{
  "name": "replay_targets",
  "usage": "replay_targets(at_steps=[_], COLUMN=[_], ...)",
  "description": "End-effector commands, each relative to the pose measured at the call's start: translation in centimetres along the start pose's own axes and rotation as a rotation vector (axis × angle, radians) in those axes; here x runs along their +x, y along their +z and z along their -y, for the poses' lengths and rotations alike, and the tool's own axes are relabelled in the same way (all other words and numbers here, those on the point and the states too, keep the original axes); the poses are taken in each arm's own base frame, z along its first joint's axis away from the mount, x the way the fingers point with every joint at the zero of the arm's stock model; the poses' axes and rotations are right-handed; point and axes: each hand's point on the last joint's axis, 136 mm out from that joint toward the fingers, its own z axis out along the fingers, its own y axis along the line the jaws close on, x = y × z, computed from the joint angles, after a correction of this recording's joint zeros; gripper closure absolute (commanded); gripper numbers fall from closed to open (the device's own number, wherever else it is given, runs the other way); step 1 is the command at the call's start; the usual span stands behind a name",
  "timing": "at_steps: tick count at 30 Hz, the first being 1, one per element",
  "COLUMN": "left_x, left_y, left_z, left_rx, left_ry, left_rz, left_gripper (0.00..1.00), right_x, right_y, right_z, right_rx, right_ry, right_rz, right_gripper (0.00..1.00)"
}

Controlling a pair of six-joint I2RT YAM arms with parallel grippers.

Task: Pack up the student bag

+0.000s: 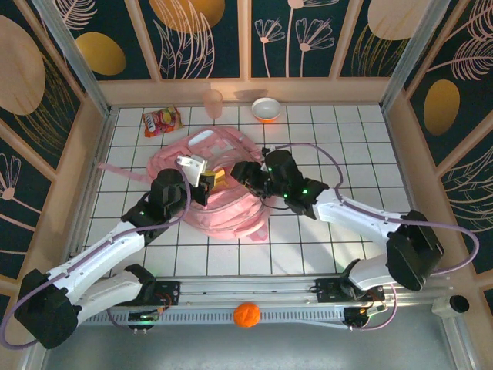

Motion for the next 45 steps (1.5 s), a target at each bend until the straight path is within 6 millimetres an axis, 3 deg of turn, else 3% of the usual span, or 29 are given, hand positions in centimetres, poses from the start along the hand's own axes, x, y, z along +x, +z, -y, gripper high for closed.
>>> replay_targets(at_steps=[1,5,12,19,24,28,33,38,42,45], left_x=[-4.5,-5.1,-6.0,-6.3,-6.6,-5.8,-4.8,-4.5,-4.3,-4.3], left_y=[-1.2,-1.5,-2.5,-2.8,-2.2,-1.8,-1.6,-1.5,-1.4,-1.2], left_z=[1.2,2.6,4.4,5.5,3.0,1.4,0.6,0.5,0.7,0.8], left_rx=[0.050,0.132,0.238,0.300,0.158,0.066,0.023,0.015,0.024,0.032], left_ry=[-0.009,-0.002,0.011,0.027,-0.006,-0.019,-0.010,-0.001,-0.001,-0.001], left_rz=[0.173,0.204,0.256,0.283,0.287,0.258,0.222,0.208,0.201,0.196], left_gripper=[1.00,1.00,1.00,1.00,1.00,1.00,1.00,1.00,1.00,1.00], right_x=[-0.4,-2.4,-3.5,-2.0,-0.4,-0.3,-0.5,-2.5,-4.4,-4.9], right_y=[-0.2,1.1,4.2,7.6,7.8,5.2,0.7,-5.5,-10.2,-12.5], right_z=[3.0,2.8,1.2,1.0,1.3,2.4,4.8,10.0,16.4,20.5], right_rx=[0.102,0.047,-0.075,-0.095,-0.055,0.026,0.228,0.499,0.704,0.848], right_ry=[-0.008,0.024,0.077,0.094,0.068,0.029,-0.062,-0.091,-0.068,-0.066], right_rz=[0.001,0.099,0.186,0.141,0.113,0.130,0.106,0.119,0.077,0.044], right_gripper=[0.60,0.72,0.79,0.79,0.78,0.71,0.52,0.41,0.39,0.38])
